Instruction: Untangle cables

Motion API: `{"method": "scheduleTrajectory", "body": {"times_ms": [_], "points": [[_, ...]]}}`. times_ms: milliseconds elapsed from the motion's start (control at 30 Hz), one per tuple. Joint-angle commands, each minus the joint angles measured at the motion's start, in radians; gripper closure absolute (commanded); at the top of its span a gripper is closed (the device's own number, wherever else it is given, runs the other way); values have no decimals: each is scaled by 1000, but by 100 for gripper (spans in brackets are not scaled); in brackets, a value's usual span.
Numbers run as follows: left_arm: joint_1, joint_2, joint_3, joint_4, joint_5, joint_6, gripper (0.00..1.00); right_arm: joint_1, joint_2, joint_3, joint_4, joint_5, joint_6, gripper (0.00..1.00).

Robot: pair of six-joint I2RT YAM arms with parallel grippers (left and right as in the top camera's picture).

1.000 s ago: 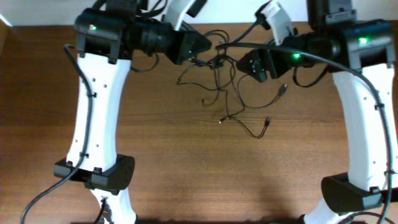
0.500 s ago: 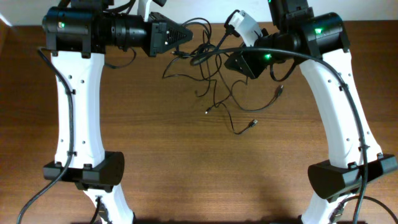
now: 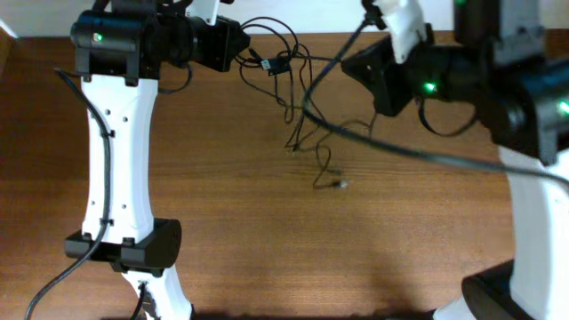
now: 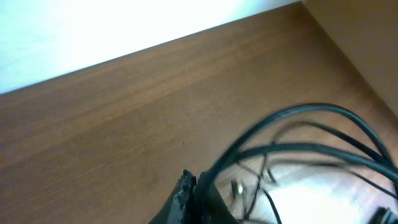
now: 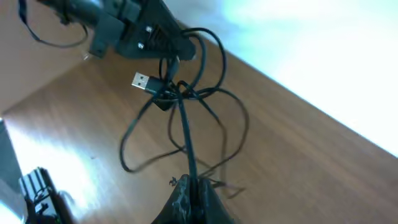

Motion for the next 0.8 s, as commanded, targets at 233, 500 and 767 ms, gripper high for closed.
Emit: {"method": "scheduleTrajectory", "body": {"times_ms": [233,500,767], "points": [[49,-3,-134,90,-345,-53,88,-347,-275,31,-35,149,267,96],[49,-3,-135,95,-351,-68,77,-370,-79,31,-151,-21,233,77],[51,-3,-451,169,-776,-438,58,-370,61,31,-208,-20,233,43]]}}
